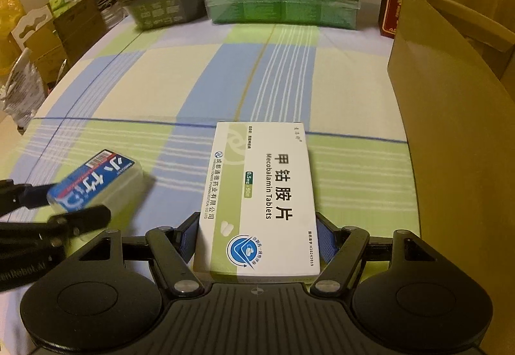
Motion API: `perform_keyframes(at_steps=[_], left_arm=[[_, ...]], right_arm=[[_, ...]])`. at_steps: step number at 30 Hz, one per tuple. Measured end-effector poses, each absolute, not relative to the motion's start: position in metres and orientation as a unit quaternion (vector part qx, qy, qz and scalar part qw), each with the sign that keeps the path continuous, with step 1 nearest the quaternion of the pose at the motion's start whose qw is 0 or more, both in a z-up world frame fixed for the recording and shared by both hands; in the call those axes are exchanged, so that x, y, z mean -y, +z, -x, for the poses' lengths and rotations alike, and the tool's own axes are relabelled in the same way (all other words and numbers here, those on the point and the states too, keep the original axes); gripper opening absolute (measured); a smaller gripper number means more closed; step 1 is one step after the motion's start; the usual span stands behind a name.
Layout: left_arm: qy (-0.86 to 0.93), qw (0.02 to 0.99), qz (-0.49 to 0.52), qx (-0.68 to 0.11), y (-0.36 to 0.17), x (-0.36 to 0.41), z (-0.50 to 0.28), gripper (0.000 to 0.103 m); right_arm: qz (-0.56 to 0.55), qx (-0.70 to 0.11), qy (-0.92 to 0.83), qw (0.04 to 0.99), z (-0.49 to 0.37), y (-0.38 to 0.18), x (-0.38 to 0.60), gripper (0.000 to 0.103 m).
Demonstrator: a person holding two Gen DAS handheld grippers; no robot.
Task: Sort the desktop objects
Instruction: 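Carry the floss case and medicine box over the cardboard box with both grippers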
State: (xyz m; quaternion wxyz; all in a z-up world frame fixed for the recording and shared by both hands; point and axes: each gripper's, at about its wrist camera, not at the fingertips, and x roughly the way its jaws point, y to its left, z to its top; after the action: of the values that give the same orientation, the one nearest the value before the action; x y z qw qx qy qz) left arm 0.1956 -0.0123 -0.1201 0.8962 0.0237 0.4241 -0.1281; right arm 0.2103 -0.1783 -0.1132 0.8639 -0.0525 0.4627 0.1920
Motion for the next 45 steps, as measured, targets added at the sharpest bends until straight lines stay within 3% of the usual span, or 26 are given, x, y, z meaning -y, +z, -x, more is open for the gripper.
perform_keyframes(at_steps=[12,22,45], left_arm=[[-0.135,0.892,-0.04,-0.429,-0.131,0.02,-0.213,0.058],[-0.131,0.885,-0.046,-0.444,-0.139,0.023,-0.215,0.052],[-0.129,0.904,-0.004,-0.407,-0.096,0.028,-0.194,0.052]], right_arm=[[0.078,-0.457,0.189,0.866,-0.211,-0.12,0.173,0.068],[0.08,-0.453,0.2,0.865,-0.209,-0.119,0.169,0.068],[0.067,-0.391,0.196,0.897,-0.179,-0.074,0.181,0.068]])
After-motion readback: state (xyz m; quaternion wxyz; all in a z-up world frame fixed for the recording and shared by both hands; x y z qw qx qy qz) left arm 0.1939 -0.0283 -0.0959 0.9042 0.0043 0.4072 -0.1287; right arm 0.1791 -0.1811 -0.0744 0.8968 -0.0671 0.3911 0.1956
